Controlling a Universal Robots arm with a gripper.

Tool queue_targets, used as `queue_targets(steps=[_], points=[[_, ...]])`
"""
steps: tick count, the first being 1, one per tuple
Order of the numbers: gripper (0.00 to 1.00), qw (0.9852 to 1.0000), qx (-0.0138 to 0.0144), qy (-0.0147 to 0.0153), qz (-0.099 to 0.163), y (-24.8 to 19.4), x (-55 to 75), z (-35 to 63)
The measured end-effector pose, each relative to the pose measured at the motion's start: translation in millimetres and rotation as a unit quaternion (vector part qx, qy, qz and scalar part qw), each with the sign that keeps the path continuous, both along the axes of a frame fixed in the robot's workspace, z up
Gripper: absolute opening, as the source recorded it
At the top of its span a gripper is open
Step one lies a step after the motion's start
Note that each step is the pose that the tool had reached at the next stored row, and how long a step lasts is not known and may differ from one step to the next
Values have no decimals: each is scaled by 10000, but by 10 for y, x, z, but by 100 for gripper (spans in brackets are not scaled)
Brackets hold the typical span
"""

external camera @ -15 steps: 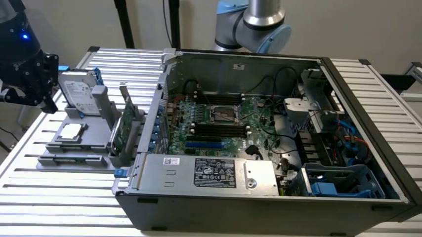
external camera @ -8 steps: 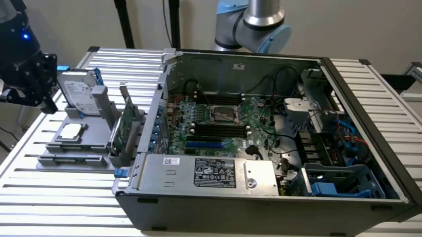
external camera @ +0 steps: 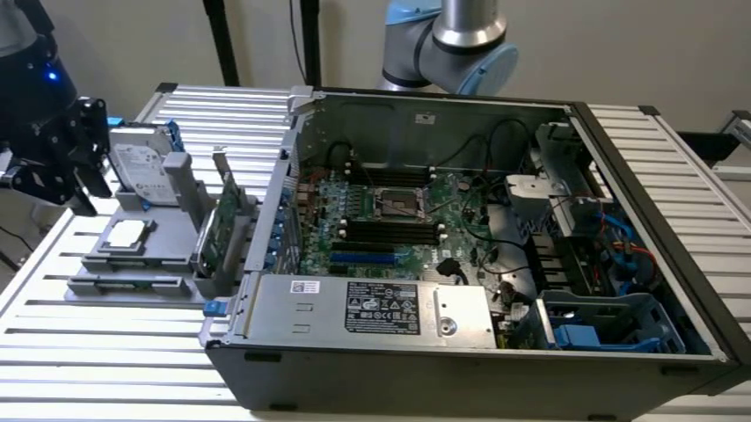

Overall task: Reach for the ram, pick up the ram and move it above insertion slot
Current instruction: 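Pick up the ram and move it above insertion slot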

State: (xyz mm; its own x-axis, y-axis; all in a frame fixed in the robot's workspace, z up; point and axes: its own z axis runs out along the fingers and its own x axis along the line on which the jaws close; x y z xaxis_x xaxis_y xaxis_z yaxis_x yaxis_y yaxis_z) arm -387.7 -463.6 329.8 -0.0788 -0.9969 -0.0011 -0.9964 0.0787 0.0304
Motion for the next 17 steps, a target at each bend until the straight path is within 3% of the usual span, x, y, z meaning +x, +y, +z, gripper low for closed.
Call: queue_targets(steps=[7,12,17], points=[[36,10000,0,0,0,-18,0,-127],[36,10000,0,1,45,-64,0,-217],[36,9995,0,0,303,-80,0,-309]])
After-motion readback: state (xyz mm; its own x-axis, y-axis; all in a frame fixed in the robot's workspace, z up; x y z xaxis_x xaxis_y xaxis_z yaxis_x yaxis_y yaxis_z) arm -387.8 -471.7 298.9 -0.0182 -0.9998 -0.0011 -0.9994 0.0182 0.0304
